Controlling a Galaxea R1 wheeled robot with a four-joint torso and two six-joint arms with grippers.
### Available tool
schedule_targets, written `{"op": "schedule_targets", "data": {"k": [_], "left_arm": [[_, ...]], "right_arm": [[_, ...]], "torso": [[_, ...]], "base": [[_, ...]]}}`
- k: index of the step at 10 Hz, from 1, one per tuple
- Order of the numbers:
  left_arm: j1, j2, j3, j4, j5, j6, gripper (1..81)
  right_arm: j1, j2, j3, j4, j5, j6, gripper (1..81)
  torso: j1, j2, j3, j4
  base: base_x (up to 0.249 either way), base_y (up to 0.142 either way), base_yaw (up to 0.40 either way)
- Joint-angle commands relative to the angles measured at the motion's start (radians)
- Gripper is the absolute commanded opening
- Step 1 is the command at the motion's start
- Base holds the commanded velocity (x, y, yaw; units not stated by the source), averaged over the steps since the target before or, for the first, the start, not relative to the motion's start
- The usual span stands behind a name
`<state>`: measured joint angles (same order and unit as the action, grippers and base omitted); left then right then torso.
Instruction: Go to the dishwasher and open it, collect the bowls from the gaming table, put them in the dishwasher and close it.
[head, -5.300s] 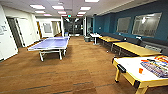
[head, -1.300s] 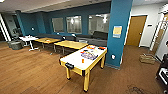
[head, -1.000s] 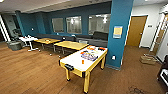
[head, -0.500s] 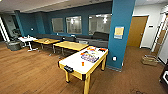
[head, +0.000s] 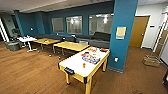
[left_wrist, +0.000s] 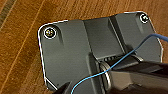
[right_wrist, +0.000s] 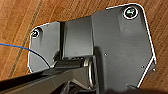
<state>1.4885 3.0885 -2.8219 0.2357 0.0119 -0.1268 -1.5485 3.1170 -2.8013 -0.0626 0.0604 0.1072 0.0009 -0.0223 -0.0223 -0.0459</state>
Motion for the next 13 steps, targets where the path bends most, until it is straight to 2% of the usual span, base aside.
{"op": "schedule_targets", "data": {"k": [1, 4, 13], "left_arm": [[-0.053, 0.000, -0.002, 0.002, 0.051, 0.006, 81.1], [-0.053, 0.001, -0.002, 0.004, 0.050, 0.006, 81.1], [-0.053, 0.001, -0.002, 0.004, 0.049, 0.006, 81.1]], "right_arm": [[0.050, 0.005, 0.005, -0.003, -0.048, -0.003, 81.1], [0.047, 0.004, 0.005, -0.003, -0.048, -0.001, 81.1], [0.047, 0.004, 0.005, -0.003, -0.048, -0.001, 81.1]], "torso": [[0.000, 0.000, 0.000, 0.000], [0.000, 0.000, 0.000, 0.000], [0.000, 0.000, 0.000, 0.000]], "base": [[0.134, 0.074, 0.000], [0.137, 0.066, 0.000], [0.140, 0.007, 0.000]]}}
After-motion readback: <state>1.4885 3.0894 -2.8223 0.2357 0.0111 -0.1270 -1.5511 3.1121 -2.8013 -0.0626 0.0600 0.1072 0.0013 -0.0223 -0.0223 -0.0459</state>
